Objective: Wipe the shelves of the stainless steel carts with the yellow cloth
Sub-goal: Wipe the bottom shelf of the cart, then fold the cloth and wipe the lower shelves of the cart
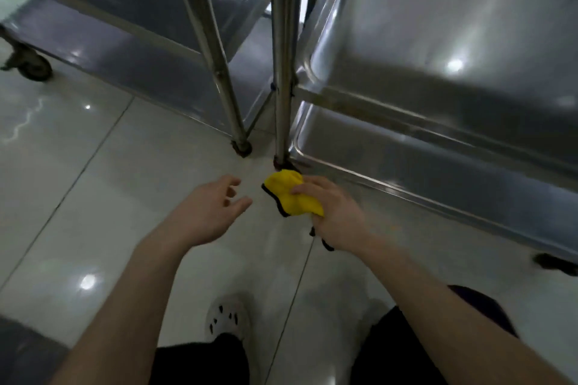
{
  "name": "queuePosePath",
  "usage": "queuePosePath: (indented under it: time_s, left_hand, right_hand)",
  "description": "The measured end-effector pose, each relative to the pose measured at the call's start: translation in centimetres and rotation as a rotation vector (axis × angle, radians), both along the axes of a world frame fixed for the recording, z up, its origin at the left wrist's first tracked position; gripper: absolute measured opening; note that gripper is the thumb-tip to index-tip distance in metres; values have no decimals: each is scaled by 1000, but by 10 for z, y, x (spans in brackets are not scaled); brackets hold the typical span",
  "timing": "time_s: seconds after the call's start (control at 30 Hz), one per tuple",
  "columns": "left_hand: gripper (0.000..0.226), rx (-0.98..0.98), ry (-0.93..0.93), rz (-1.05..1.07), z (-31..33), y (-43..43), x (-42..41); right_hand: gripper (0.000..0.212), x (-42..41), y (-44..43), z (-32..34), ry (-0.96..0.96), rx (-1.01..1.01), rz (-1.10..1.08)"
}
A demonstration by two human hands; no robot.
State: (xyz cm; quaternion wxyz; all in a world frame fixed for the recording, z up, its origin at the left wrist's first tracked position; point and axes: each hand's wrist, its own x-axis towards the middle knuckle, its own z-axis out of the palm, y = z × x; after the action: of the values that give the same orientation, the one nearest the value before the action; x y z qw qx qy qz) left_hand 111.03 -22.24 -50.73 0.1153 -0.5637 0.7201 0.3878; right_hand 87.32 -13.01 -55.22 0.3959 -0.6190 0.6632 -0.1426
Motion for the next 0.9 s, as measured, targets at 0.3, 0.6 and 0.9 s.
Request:
queuePosePath:
  time_s: [0.3,0.6,0.9]
  left_hand:
    - [40,324,458,391,193,74,-21]
    - [15,311,508,508,385,139,-111]
    - [22,-44,492,309,467,213,-171]
  right_hand:
    - [75,2,95,220,-158,-77,-48]
    - [90,-47,183,383,-205,-124,-174]
    - [35,-154,259,419,-142,-33,-238]
